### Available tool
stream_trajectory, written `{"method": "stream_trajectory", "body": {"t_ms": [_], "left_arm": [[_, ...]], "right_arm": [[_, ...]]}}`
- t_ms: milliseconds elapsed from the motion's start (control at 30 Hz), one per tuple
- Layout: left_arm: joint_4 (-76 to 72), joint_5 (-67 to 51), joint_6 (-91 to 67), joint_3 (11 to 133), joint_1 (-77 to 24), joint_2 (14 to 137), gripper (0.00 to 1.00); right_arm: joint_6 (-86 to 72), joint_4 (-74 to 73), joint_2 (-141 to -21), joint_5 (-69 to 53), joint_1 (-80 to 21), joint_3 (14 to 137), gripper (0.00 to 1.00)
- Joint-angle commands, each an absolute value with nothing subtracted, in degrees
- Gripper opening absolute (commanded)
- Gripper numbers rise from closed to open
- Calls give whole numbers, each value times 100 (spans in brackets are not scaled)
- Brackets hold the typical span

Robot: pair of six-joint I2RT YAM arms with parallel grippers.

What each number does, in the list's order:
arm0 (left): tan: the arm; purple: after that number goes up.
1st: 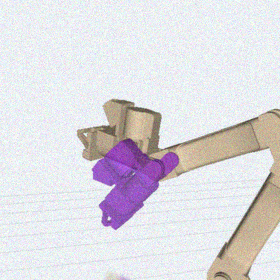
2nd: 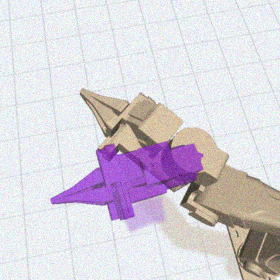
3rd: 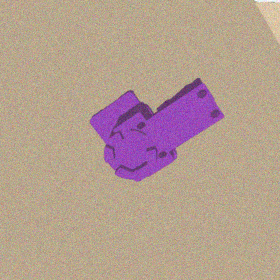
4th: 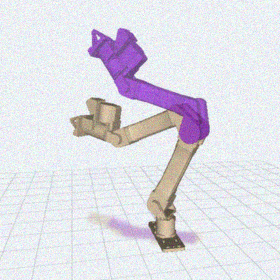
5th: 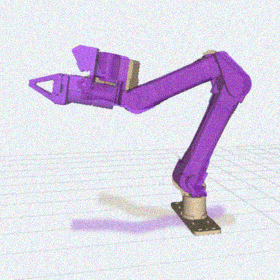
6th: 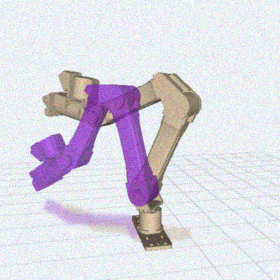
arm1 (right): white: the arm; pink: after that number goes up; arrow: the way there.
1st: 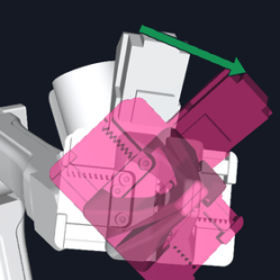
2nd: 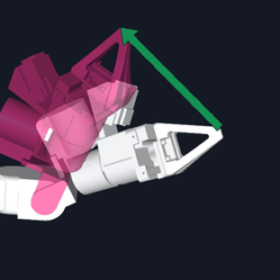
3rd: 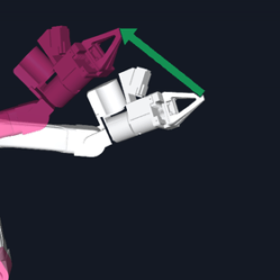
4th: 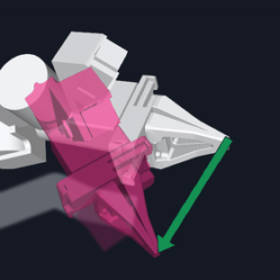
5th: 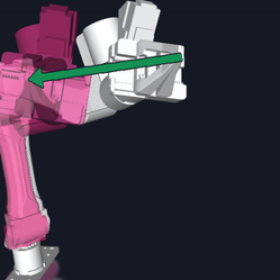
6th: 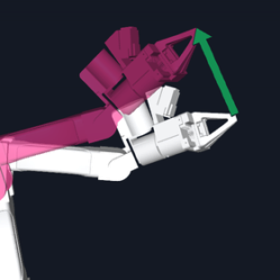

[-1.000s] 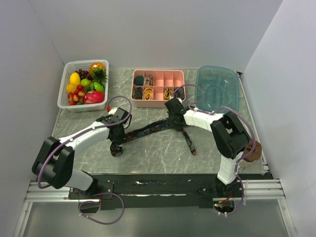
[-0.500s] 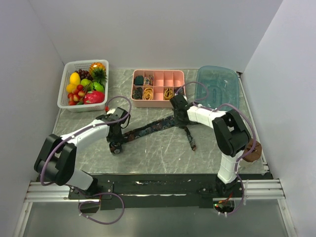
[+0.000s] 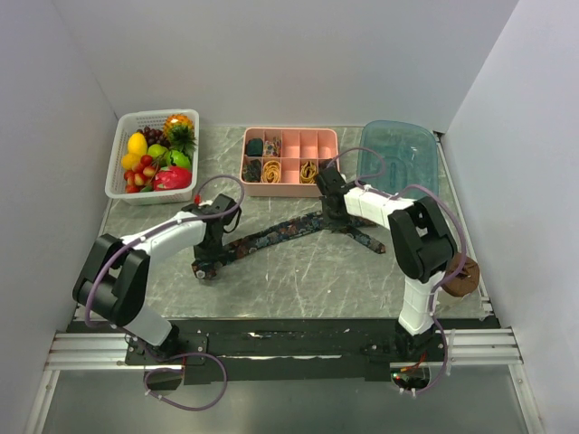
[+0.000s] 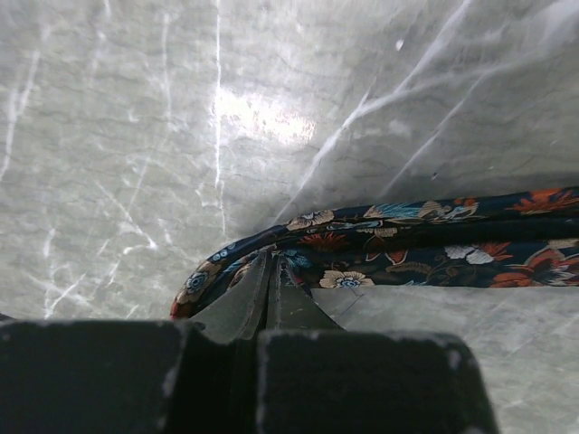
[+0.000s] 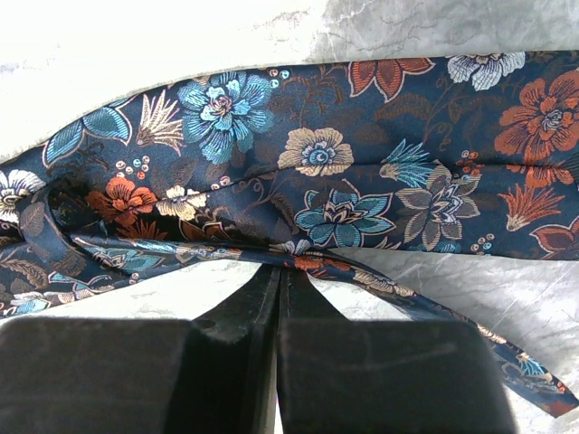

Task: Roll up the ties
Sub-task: Flatten out the tie at the center of the board.

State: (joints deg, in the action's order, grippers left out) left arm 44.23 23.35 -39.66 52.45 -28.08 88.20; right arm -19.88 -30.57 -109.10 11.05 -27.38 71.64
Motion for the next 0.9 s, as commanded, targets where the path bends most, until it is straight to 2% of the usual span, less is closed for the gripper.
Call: {"method": "stream_trajectory", "body": {"t_ms": [0,267,467,667,867], "left_arm": [[4755,2409,-3789,5607,-2663,8718,1],[4983,2258,-3437,5889,-2365,9123,1],[4729,2118,-3445,5933,-2320,8228,1],[3984,1618,-3472,5661,-2329,6962,4],[3288,432,-3656,4914,-2460,6636,1]], "right_arm": [[-1978,-3436,-11232,1248,-2610,7207,0],[-1960,-3515,-11329,1151,-2531,7339,0],[-1872,-3463,-10769,1020,-2593,7339,0],[-1741,-3296,-10187,1177,-3189,7356,0],[-1582,-3085,-10501,1072,-3498,7760,0]]}}
